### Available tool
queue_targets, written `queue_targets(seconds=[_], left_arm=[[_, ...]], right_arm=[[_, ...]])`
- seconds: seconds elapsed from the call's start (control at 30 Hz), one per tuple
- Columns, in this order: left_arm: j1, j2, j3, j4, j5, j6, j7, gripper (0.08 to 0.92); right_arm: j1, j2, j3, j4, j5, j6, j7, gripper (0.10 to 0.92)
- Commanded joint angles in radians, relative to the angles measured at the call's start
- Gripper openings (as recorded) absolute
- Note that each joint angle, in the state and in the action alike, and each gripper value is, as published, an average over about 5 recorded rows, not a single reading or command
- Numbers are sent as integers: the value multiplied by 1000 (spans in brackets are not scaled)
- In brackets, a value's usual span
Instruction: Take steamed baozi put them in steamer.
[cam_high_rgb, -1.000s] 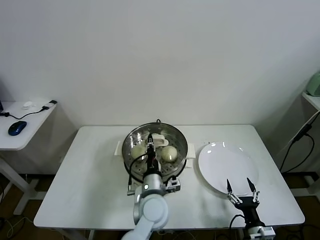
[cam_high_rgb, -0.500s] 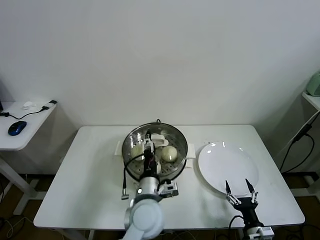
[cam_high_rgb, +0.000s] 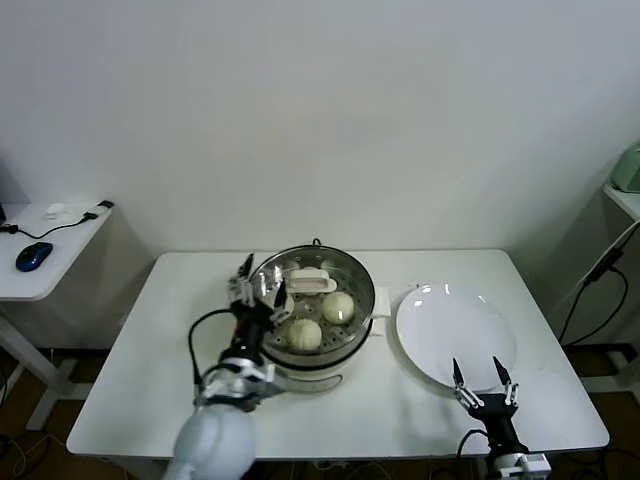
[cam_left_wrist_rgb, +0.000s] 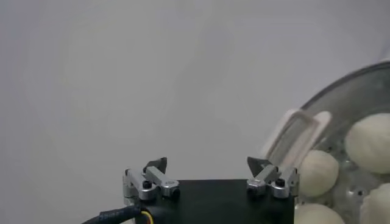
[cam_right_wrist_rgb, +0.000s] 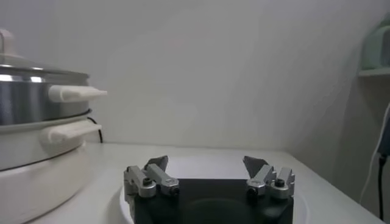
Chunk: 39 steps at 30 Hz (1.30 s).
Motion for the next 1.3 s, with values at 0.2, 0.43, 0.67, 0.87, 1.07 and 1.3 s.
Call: queue_targets(seconds=[0.2,0.43,0.67,0.87,1.07,1.3], left_arm=[[145,65,-450,-3,-915,-308,-98,823],[229,121,-547,99,-1265,-359,-76,823],[223,107,-424,359,-1164,-521,-41,823],[210,98,-355,470,-1104,-589,-20,823],[213,93,-336,473,-1089,-598,-17,823],[226,92,-330,454,-1089,-607,-12,823]], right_arm=[[3,0,-1,4,27,31,7,823],[13,1,-2,-8,41,26,12,823],[12,-2,-1,-7,46,21,10,823],[7,-11,2,-1,57,12,11,823],[7,-11,1,0,62,11,10,823],[8,-9,-1,-2,62,12,11,823]])
